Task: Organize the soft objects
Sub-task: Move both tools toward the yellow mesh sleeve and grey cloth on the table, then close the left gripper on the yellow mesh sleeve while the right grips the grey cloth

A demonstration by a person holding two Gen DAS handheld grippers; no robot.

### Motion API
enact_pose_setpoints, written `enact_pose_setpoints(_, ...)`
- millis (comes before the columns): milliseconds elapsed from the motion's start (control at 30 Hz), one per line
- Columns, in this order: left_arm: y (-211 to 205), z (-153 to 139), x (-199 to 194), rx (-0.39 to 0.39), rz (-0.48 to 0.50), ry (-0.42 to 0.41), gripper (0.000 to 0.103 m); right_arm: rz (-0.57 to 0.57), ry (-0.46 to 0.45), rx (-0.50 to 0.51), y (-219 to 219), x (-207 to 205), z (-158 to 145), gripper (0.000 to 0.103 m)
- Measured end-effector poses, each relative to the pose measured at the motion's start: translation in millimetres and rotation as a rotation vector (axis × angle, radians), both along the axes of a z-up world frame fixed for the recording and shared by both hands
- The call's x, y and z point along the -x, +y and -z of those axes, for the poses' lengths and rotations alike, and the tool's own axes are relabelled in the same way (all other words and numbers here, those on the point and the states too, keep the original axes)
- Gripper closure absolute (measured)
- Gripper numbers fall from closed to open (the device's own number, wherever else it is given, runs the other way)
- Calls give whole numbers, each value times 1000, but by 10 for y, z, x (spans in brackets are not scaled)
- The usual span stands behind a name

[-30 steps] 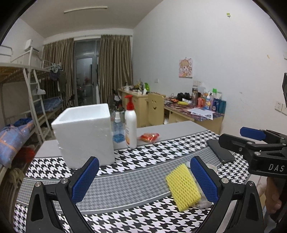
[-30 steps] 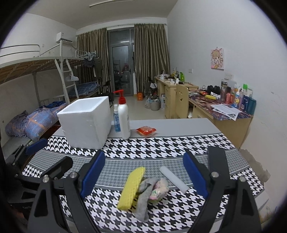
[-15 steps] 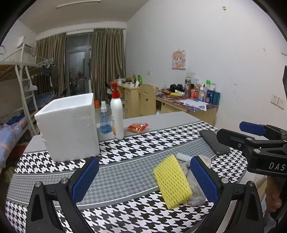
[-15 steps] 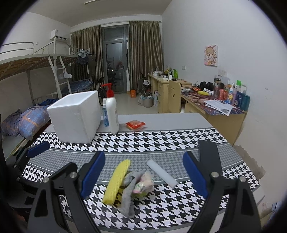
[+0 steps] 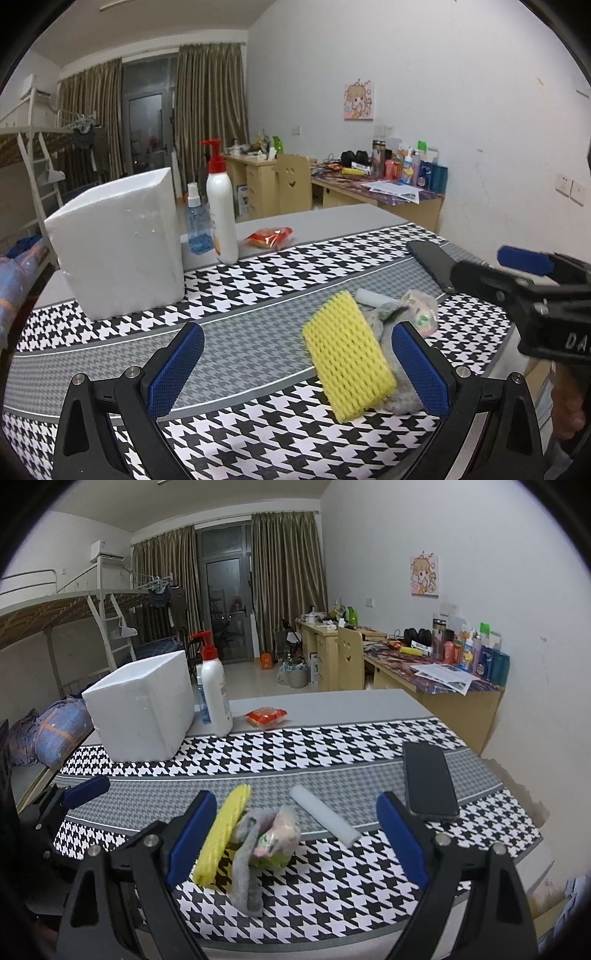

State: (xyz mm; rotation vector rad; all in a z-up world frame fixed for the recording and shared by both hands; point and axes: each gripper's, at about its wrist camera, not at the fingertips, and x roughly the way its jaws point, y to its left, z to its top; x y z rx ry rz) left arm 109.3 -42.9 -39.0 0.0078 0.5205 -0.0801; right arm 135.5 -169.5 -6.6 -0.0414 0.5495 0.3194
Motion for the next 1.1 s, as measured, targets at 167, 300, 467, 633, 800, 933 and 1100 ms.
enact_pose_setpoints(167,-35,76,-68,7,20,32,1,14,32,0,-45,-35,115,12)
enact_pose_setpoints(300,-63,127,-139,17,31,59,1,11,53,5,-74,-42,186,12)
enact_pose_setpoints(467,-87,219,-239,15,41,94,1,6,69,-20,-121,-36,286,12)
enact_pose_setpoints(633,-141,288,-267,18,72,119,1,31,82,-26,-258,-32,366,12)
enact_pose_setpoints(800,-155,326,-286,27,77,141,1,29,91,-26,-314,-18,398,12)
enact_pose_setpoints(933,-179,355,-308,22,81,154,5,24,97,-23,-317,-19,421,12)
enact_pose_setpoints(1100,-207,414,-343,18,104,191,21,-5,115,-7,-238,-31,475,12)
